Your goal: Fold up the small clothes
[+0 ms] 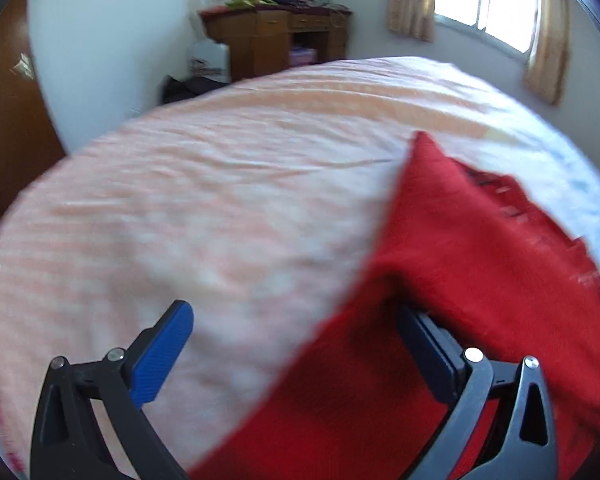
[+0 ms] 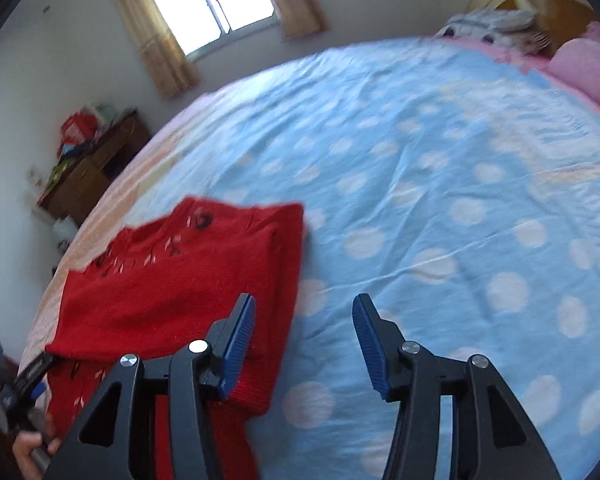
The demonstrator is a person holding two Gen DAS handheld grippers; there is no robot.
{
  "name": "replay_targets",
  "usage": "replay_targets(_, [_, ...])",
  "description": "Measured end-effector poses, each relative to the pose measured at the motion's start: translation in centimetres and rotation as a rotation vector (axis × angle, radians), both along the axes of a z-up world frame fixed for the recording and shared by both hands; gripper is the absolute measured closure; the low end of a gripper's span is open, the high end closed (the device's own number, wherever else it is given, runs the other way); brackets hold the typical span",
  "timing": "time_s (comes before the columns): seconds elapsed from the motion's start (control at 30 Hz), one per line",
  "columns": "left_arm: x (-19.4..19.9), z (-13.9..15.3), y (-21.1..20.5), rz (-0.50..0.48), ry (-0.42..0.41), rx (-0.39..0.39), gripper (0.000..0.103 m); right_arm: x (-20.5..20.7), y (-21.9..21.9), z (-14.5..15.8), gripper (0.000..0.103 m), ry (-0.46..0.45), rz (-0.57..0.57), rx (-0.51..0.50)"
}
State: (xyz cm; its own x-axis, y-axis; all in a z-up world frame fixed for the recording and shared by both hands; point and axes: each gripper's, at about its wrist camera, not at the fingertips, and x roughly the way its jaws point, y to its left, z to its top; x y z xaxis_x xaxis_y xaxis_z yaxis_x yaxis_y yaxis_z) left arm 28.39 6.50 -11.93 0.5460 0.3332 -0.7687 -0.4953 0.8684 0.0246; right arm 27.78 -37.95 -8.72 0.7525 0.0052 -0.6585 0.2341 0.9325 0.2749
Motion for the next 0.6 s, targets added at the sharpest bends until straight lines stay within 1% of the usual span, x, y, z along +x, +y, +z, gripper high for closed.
replay_targets(0.03, [-0.6, 0.1, 0.3, 0.015, 0.007, 0.043, 0.0, -0.2, 0.7, 0.4, 0.052, -0.021, 0.019, -0.013])
replay_targets(0.07, [-1.0, 0.3, 0.7, 0.012, 0.0, 0.048, 0.0, -0.2, 1.9, 0.9, 0.059, -0.039, 0.052, -0.032])
replay_targets(0.13, [-1.3, 1.2, 1.3, 0.005, -0.033, 0.026, 0.0, 0.4, 4.9, 1.5, 0.07, -0.043, 0.131, -0.092])
replay_targets(0.17, [-1.2, 1.6, 1.4, -0.001, -0.05, 0.025, 0.0, 0.7, 6.1, 1.6, 0.072, -0.04, 0.16, -0.121])
replay_targets(0.23, [-0.2, 3.1, 0.9, -0.051, -0.089, 0.032, 0.0, 1.5, 8.4, 1.7, 0.072, -0.038, 0.198, -0.165])
replay_targets(0.3, [1.4, 4.5, -0.3, -0.132, -0.119, 0.041, 0.0, 2.3, 9.5, 1.5, 0.072, -0.037, 0.205, -0.189])
replay_targets(0.33, [2.7, 5.0, -1.2, -0.179, -0.122, 0.056, 0.0, 2.9, 9.8, 1.2, 0.072, -0.032, 0.199, -0.197])
replay_targets(0.37, [4.0, 5.2, -2.3, -0.219, -0.115, 0.09, 0.0, 3.2, 9.5, 0.9, 0.072, -0.027, 0.189, -0.19])
replay_targets(0.47, [7.1, 4.3, -5.0, -0.278, -0.082, 0.203, 0.0, 4.3, 8.1, -0.4, 0.072, -0.001, 0.127, -0.132])
replay_targets(0.5, [7.8, 3.6, -5.4, -0.286, -0.068, 0.225, 0.0, 4.3, 7.7, -0.9, 0.072, 0.013, 0.116, -0.12])
replay_targets(0.57, [9.0, 1.7, -5.5, -0.268, -0.011, 0.277, 0.001, 4.7, 7.1, -2.7, 0.072, 0.061, 0.114, -0.09])
replay_targets(0.6, [9.3, 0.7, -5.2, -0.267, 0.001, 0.277, 0.0, 4.5, 6.8, -3.2, 0.072, 0.058, 0.12, -0.068])
